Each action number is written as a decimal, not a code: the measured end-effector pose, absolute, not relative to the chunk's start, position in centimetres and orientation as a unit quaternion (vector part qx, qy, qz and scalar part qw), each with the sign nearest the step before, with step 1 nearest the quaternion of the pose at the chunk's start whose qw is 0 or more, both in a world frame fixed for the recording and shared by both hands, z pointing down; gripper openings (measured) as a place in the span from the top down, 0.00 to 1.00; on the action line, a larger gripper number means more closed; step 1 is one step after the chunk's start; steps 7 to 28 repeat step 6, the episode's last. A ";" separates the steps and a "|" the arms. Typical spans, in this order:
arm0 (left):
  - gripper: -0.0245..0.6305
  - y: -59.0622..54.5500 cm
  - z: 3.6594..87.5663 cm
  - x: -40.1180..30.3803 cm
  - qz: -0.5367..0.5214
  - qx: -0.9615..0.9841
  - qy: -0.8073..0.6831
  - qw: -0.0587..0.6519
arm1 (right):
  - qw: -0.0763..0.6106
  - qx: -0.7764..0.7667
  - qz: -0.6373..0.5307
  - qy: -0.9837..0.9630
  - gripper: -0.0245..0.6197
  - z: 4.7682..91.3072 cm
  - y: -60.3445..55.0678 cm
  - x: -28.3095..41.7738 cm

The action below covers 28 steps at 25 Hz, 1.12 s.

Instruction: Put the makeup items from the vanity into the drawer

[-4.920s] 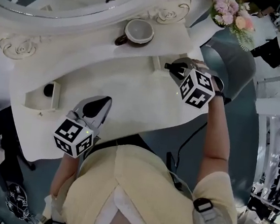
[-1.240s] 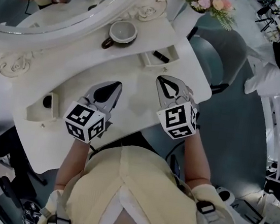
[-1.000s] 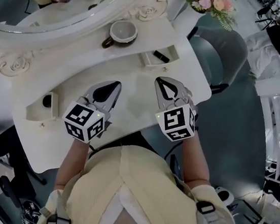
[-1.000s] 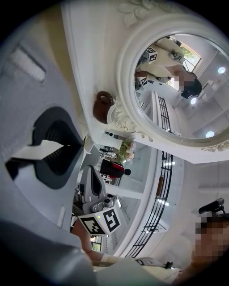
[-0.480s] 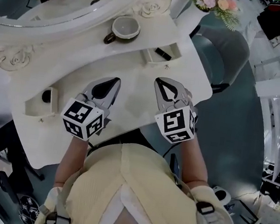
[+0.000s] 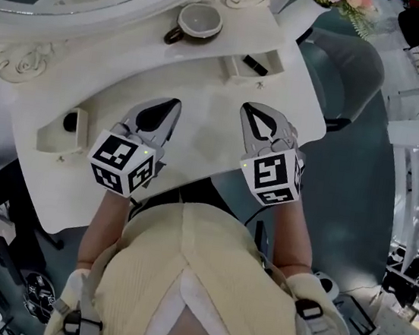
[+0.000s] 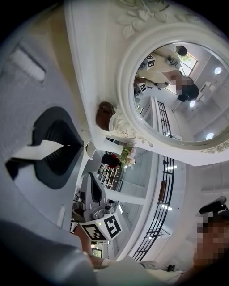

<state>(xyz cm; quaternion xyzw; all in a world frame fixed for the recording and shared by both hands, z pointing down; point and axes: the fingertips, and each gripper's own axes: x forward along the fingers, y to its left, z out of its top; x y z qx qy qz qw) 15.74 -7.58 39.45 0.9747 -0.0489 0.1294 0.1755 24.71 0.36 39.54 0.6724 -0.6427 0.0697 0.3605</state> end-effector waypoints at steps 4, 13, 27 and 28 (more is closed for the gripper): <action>0.96 -7.5 39.7 15.7 0.131 0.975 -0.047 0.172 | 0.363 0.666 0.069 -0.649 0.96 40.0 0.1 24.2; 0.96 -7.4 39.9 15.6 0.132 0.975 -0.045 0.171 | 0.364 0.664 0.071 -0.649 0.96 40.3 0.1 23.9; 0.96 -7.4 39.9 15.6 0.132 0.975 -0.045 0.171 | 0.364 0.664 0.071 -0.649 0.96 40.3 0.1 23.9; 0.96 -7.4 39.9 15.6 0.132 0.975 -0.045 0.171 | 0.364 0.664 0.071 -0.649 0.96 40.3 0.1 23.9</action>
